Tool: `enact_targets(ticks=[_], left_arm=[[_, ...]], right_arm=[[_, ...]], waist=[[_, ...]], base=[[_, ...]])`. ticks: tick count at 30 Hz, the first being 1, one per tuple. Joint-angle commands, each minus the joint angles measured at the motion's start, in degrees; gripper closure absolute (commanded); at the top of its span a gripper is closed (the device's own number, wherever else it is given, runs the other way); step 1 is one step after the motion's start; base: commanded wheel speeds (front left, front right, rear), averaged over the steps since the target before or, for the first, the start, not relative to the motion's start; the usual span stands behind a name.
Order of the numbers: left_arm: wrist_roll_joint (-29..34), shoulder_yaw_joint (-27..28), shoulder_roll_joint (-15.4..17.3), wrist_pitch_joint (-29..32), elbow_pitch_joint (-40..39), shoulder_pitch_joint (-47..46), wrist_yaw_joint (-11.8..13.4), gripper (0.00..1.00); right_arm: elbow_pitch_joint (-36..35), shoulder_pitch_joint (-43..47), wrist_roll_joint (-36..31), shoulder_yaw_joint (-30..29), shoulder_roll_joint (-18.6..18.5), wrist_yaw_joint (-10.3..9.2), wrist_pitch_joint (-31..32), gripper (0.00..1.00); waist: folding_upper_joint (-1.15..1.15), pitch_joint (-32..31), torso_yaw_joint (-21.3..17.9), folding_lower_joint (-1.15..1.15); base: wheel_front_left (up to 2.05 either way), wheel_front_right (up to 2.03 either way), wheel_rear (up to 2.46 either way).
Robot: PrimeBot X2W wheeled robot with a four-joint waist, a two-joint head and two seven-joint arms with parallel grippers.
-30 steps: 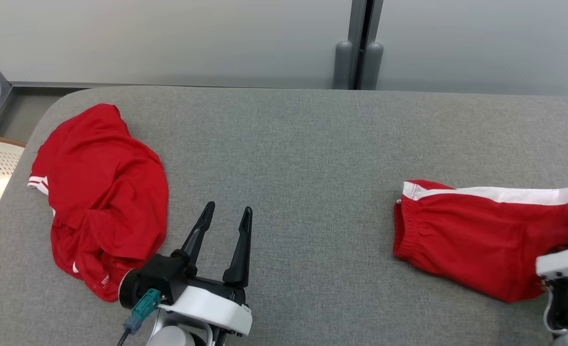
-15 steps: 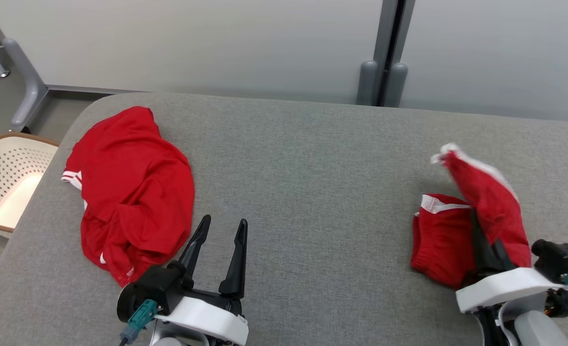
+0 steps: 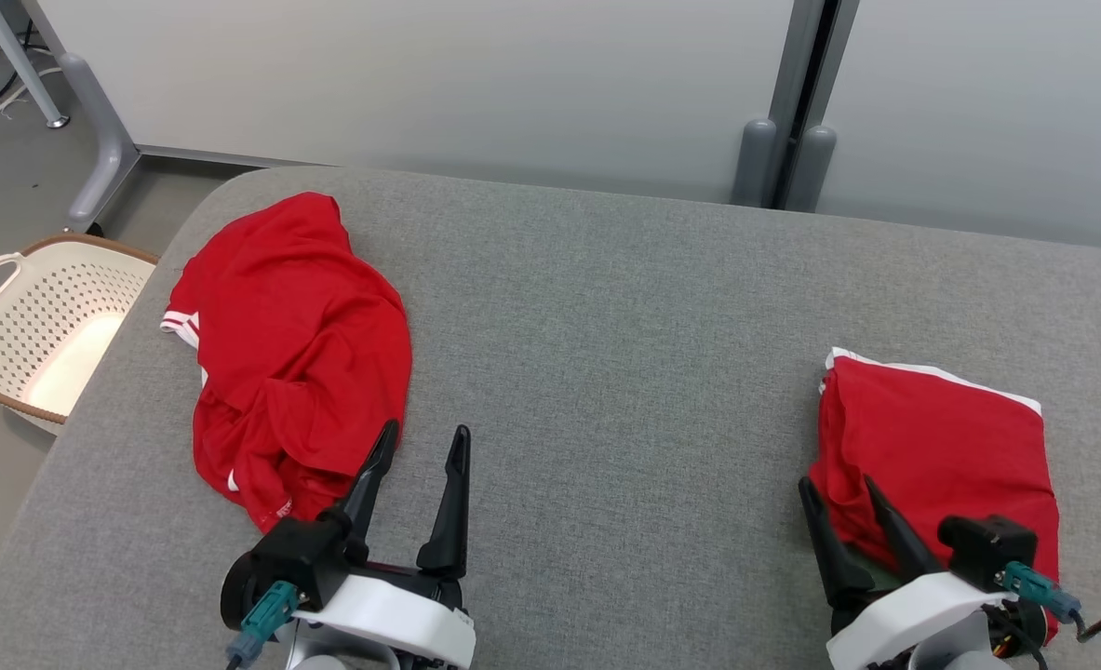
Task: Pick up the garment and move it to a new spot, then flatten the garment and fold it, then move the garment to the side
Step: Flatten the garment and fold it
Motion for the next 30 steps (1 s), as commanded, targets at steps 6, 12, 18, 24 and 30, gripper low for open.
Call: enact_targets(ticks=[6,12,18,24,30], left_arm=[[-0.4,0.1,0.2,-0.1,0.0,0.2,0.3,0.00],[-0.7,0.0,0.2,-0.1,-0.3,-0.3,0.5,0.00],[-0.6,0.2,0.2,-0.1,-0.2,-0.6,0.5,0.00],[0.0,1.1,0.2,-0.1,-0.7,-1.6,0.3,0.00],[0.6,2.3,0.2,-0.1,-1.6,-2.9,0.0,0.00]], right_arm=[[4.6,-1.0,4.6,4.2,-0.6,0.01,3.0,0.00],[6.6,-2.2,6.9,8.7,-0.9,0.01,5.8,0.00],[6.2,-4.0,8.0,9.9,-1.8,0.01,3.6,0.00],[2.4,-6.2,8.0,6.0,-3.7,0.01,0.5,0.00],[-3.8,-7.5,-1.0,-3.1,-7.5,0.01,-0.3,0.00]], waist=[[0.00,0.3,0.1,0.00],[0.00,1.0,-0.3,0.00],[0.00,1.3,-1.9,0.00],[0.00,1.3,-4.9,0.00],[0.00,1.5,-7.9,0.00]], base=[[0.00,0.00,0.00],[0.00,0.00,0.00],[0.00,0.00,0.00],[0.00,0.00,0.00],[0.00,0.00,0.00]])
